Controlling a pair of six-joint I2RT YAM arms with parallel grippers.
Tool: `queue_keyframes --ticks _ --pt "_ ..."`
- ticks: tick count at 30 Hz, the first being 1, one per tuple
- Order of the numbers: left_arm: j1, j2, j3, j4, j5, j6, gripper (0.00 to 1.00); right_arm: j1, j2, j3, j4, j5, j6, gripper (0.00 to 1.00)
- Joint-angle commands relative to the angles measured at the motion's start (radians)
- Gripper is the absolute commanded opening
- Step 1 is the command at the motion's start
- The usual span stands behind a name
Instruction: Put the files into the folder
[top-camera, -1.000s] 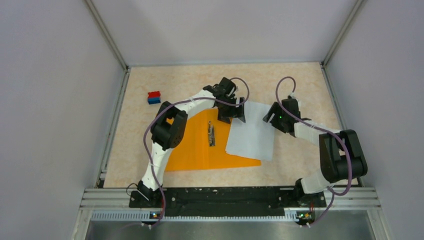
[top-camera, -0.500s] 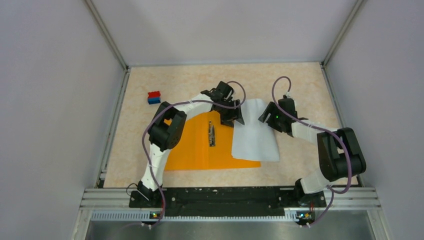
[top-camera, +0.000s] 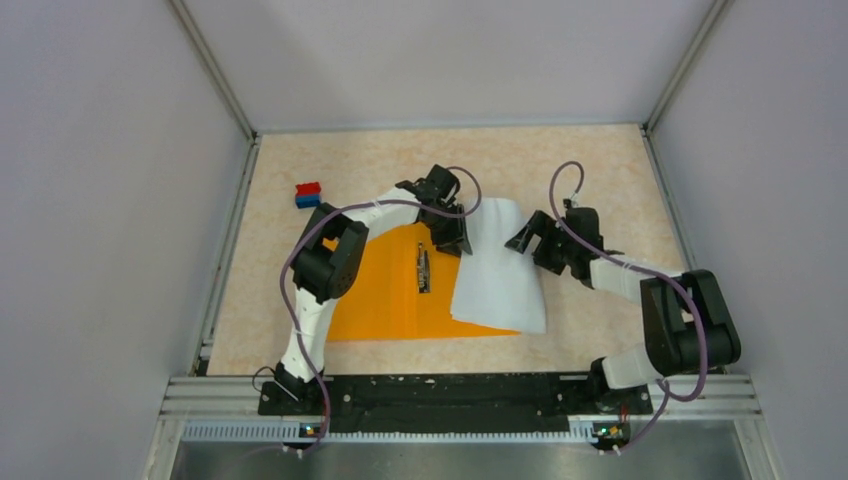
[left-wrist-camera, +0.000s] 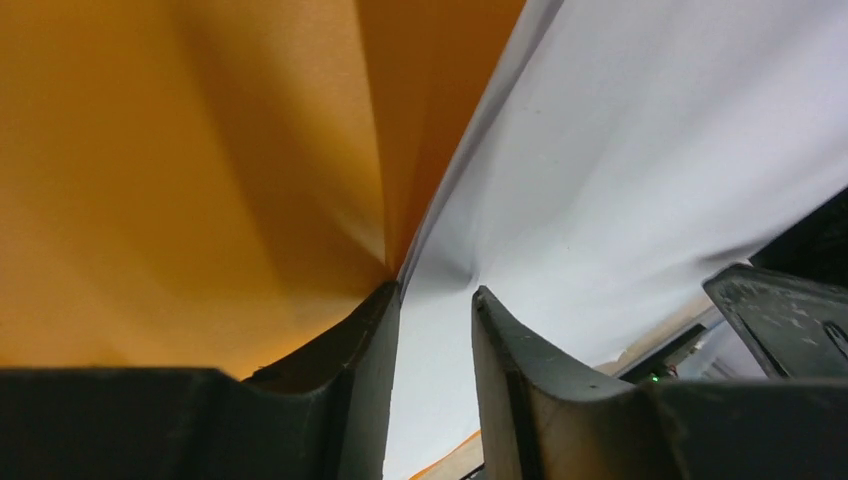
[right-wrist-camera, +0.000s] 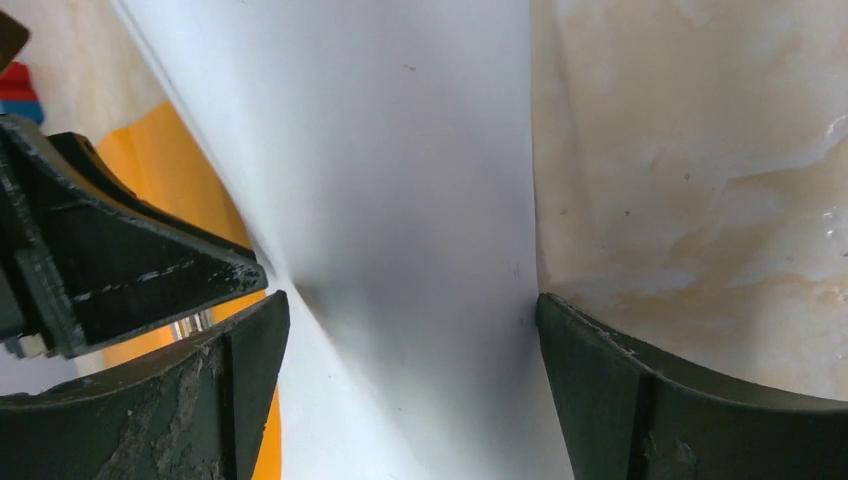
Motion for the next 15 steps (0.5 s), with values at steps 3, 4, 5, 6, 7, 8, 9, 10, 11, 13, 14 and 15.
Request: queue_keyframes --ticks 3,4,5,6,7,8,9,10,11,13,14,15 --pt "-0.002 0.023 0.074 -0.128 -0.203 0.066 0.37 -0.03 -0.048 -0.093 0.005 -0.178 0.031 0.94" --pt "-0.005 0.028 0.08 -0.136 -0.22 0.07 0.36 -0.03 -0.059 -0.099 0.012 -0.187 0.036 0.94" --pt "-0.007 0.032 0.084 -0.142 -0.228 0.074 0.36 -0.03 -0.067 -0.104 0.016 -0.198 0.04 0.94" --pt "-0.01 0.036 0.088 -0.146 -0.237 0.074 0.36 -0.03 -0.072 -0.108 0.022 -0.21 0.045 0.94" --pt "-0.014 0.043 0.089 -0.149 -0.243 0.073 0.36 -0.03 -0.075 -0.112 0.035 -0.229 0.051 0.94" --pt "-0.016 0.048 0.091 -0.151 -0.247 0.072 0.35 -0.029 -0.079 -0.116 0.046 -0.247 0.06 0.94" --pt "-0.017 0.056 0.094 -0.154 -0.256 0.071 0.35 -0.029 -0.083 -0.121 0.052 -0.255 0.068 0.94" --pt "-0.019 0.062 0.097 -0.158 -0.263 0.068 0.34 -0.029 -0.093 -0.125 0.053 -0.26 0.076 0.94" --pt "-0.02 0.069 0.102 -0.165 -0.274 0.066 0.32 -0.03 -0.109 -0.126 0.04 -0.255 0.078 0.94" --pt "-0.021 0.079 0.111 -0.176 -0.292 0.065 0.29 -0.03 -0.148 -0.113 -0.042 -0.197 0.065 0.94" --pt "-0.024 0.087 0.117 -0.185 -0.301 0.065 0.27 -0.03 -0.169 -0.104 -0.109 -0.148 0.052 0.94" --pt "-0.026 0.091 0.122 -0.189 -0.31 0.066 0.25 -0.03 -0.19 -0.097 -0.159 -0.103 0.038 0.94"
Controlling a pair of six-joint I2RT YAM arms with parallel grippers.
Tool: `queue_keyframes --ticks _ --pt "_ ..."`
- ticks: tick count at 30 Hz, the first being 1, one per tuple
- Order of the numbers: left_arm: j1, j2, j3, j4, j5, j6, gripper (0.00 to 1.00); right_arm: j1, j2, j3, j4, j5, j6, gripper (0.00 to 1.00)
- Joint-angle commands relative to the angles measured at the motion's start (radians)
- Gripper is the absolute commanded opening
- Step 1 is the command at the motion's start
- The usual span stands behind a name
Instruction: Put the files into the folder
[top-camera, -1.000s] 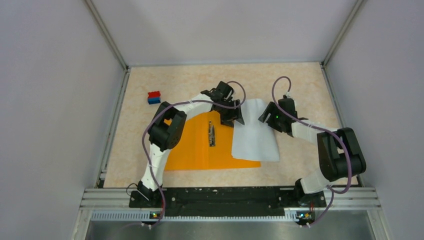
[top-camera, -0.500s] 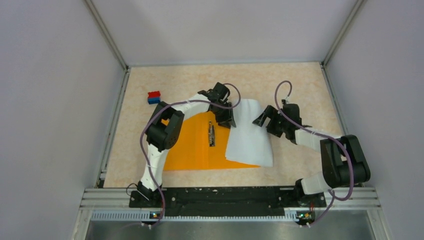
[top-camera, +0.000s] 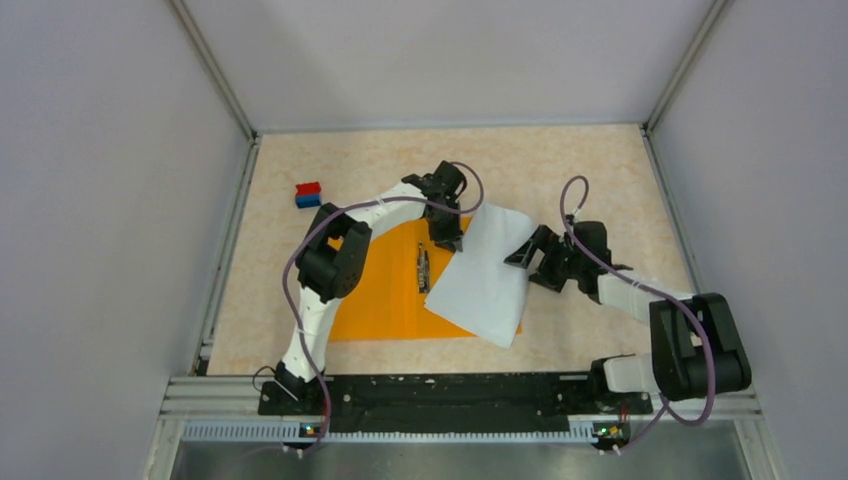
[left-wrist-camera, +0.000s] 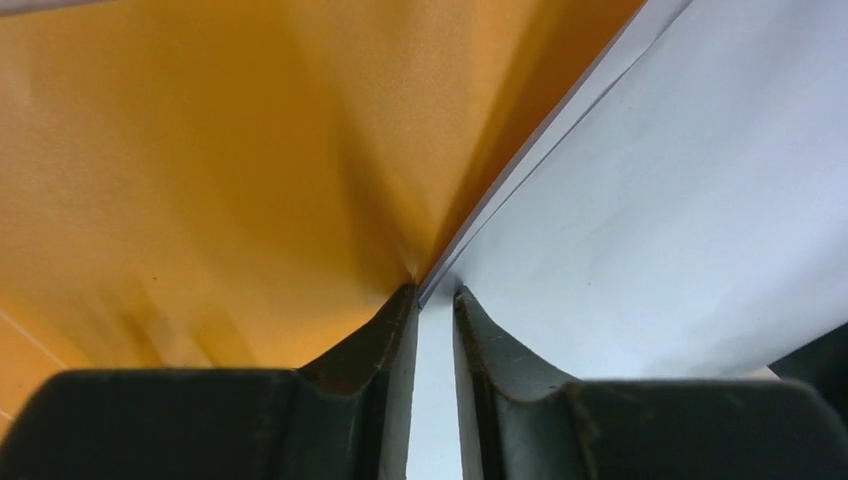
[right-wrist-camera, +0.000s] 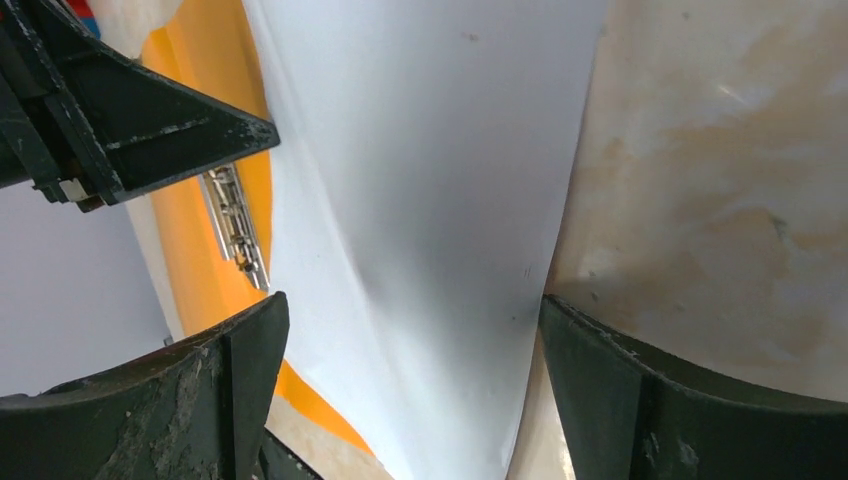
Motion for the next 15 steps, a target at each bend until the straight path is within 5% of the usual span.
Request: queue_keyframes --ticks 1,7,15 --pt "-0.009 0.065 0.016 -0.041 -0.112 0.021 0.24 0.003 -0.108 0.024 -0.217 0.149 -0.026 0.94" --pt "-0.011 0.087 0.015 -0.042 -0.129 0.0 0.16 0.002 -0.207 0.01 -0.392 0.322 0.017 0.94" --pt "-0.016 0.098 0.012 -0.032 -0.114 -0.006 0.15 0.094 -0.32 -0.092 -0.413 0.338 0.147 0.94"
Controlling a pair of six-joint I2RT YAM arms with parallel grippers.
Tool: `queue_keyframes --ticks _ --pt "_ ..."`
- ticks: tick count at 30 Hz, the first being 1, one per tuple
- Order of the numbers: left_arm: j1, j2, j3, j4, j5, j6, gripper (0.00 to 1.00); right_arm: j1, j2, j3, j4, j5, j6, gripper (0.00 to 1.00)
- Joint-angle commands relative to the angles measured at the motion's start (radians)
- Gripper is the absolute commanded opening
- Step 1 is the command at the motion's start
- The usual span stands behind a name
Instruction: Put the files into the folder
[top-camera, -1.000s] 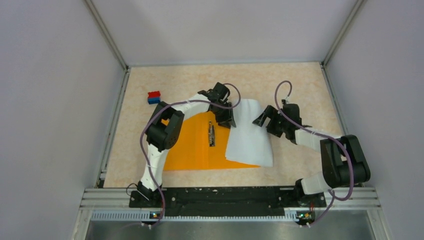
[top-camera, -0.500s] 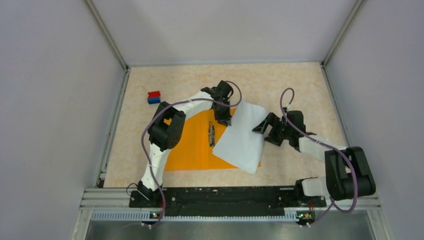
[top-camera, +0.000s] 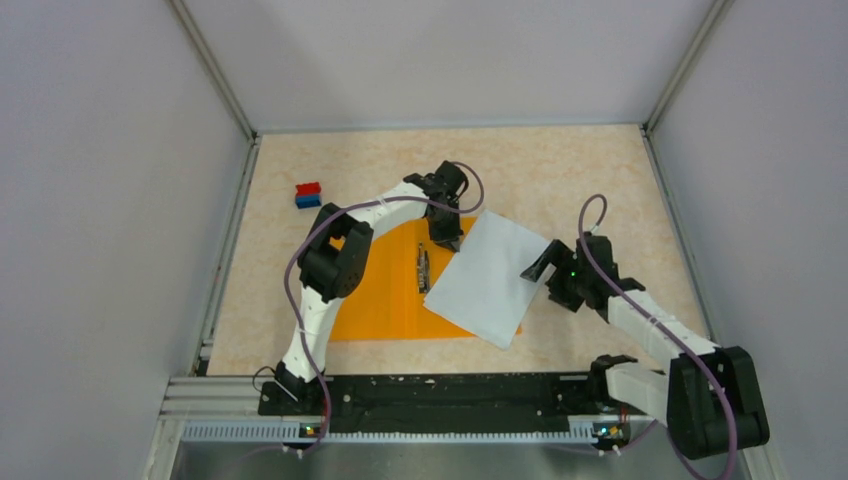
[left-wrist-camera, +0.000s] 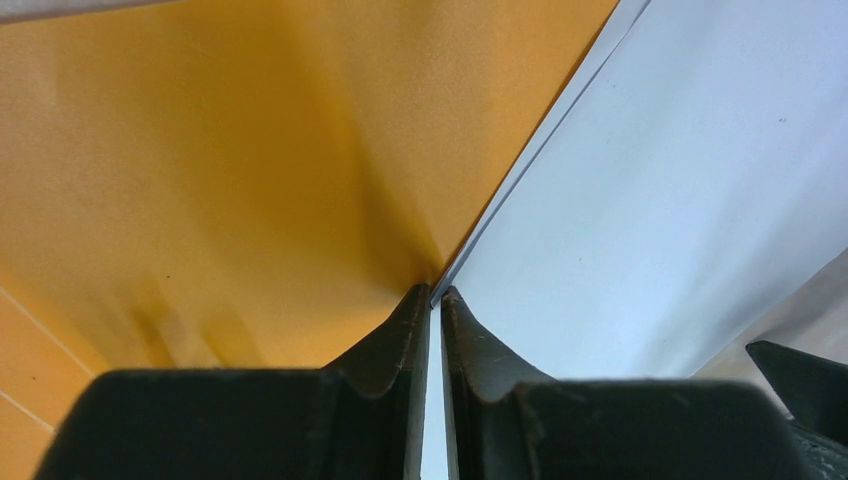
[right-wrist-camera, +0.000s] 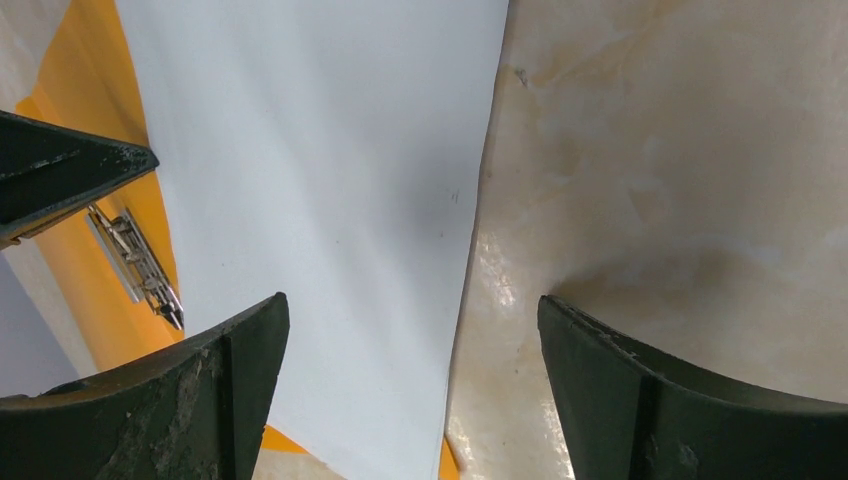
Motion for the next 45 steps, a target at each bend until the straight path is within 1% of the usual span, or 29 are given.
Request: queue_keyframes --ticks 1,5,10,17,21,25,29,32,39,43,45 --pt "-0.005 0.078 -0.018 0.0 -0.075 0.002 0.15 0.096 -0.068 -0.065 -0.057 0.052 0.118 0.94" --pt "-0.005 0.081 -0.021 0.007 -0.062 0.002 0.15 0.166 -0.109 -0.119 -0.057 0.088 0.202 0.94" --pt "-0.007 0.085 -0.027 0.017 -0.053 0.002 0.14 0.209 -0.11 -0.158 -0.031 0.155 0.271 0.94" --pt "-0.008 0.091 -0.016 0.018 -0.044 0.009 0.14 0.224 -0.032 -0.211 0.14 0.206 0.341 0.94" --pt "-0.01 0.1 -0.01 0.017 -0.036 0.009 0.14 0.225 0.017 -0.244 0.349 0.163 0.342 0.94" --pt "-0.009 0.101 -0.01 0.016 -0.032 0.014 0.14 0.225 0.062 -0.216 0.466 0.104 0.308 0.94" --pt "-0.009 0.098 -0.009 0.013 -0.035 0.019 0.14 0.225 0.018 -0.199 0.497 0.079 0.298 0.94" --pt "-0.009 0.099 -0.009 0.011 -0.032 0.021 0.14 0.225 -0.01 -0.205 0.575 0.045 0.294 0.94" --pt "-0.009 0.098 -0.009 0.01 -0.026 0.027 0.14 0.225 0.066 -0.202 0.802 -0.047 0.295 0.94" --pt "-0.009 0.09 -0.008 0.005 -0.029 0.032 0.14 0.224 0.102 -0.166 0.847 -0.058 0.299 0.94" --pt "-0.009 0.088 -0.007 0.004 -0.03 0.036 0.14 0.224 0.118 -0.127 0.791 -0.047 0.296 0.94"
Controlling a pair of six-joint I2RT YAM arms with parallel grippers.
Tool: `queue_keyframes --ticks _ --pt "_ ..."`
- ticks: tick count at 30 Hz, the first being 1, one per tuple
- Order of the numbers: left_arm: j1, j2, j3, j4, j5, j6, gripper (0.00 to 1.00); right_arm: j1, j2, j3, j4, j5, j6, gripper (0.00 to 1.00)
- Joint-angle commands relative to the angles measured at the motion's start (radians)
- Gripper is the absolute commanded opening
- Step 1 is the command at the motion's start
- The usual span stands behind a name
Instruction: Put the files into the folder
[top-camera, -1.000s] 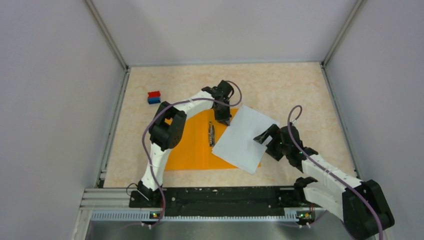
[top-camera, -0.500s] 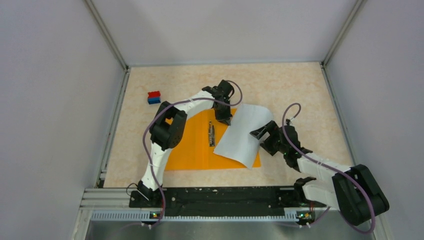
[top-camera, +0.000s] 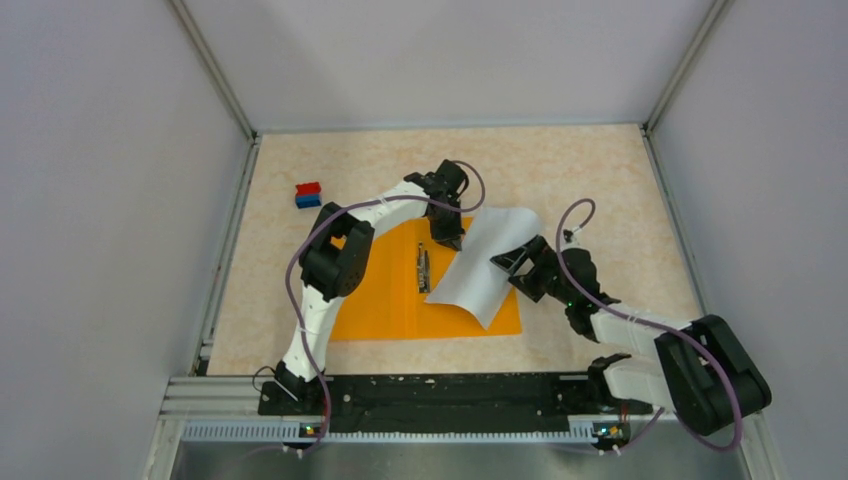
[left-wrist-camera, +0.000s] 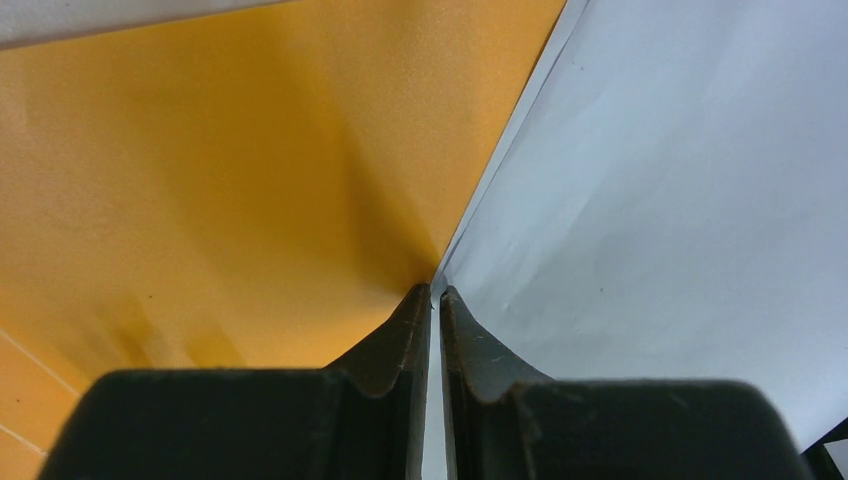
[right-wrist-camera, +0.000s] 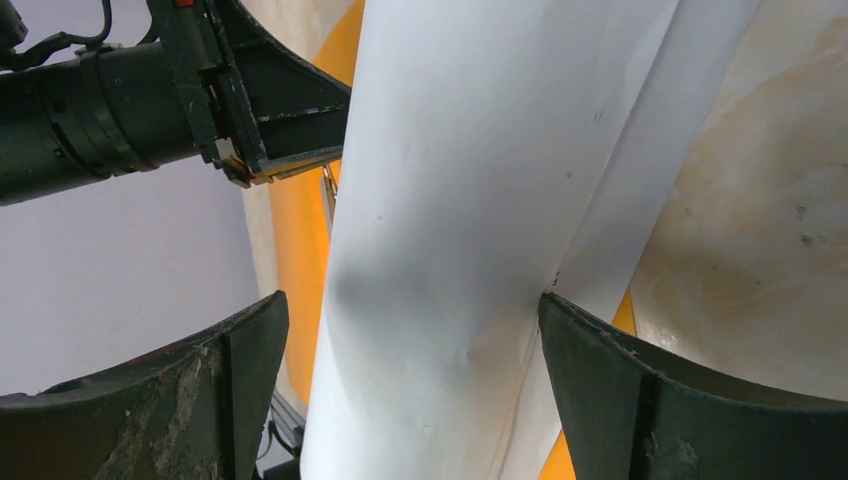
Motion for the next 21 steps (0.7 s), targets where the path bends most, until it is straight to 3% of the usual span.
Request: queue_keyframes --ticks 1,7,13,21 --pt "-0.01 0.075 -0.021 -0.005 -0.054 0.03 0.14 0.017 0.025 0.092 -0.002 0.009 -0.025 0.94" --pt "-0.01 0.076 -0.01 -0.012 -0.051 0.037 0.15 0.016 -0.078 0.107 -0.373 0.173 -0.048 0.94" --pt "-0.01 0.074 -0.015 -0.012 -0.049 0.04 0.15 0.016 -0.177 0.031 -0.504 0.268 -0.044 0.94" --pt "-0.009 0.069 -0.027 -0.009 -0.053 0.036 0.15 0.015 -0.289 0.07 -0.746 0.365 -0.068 0.94"
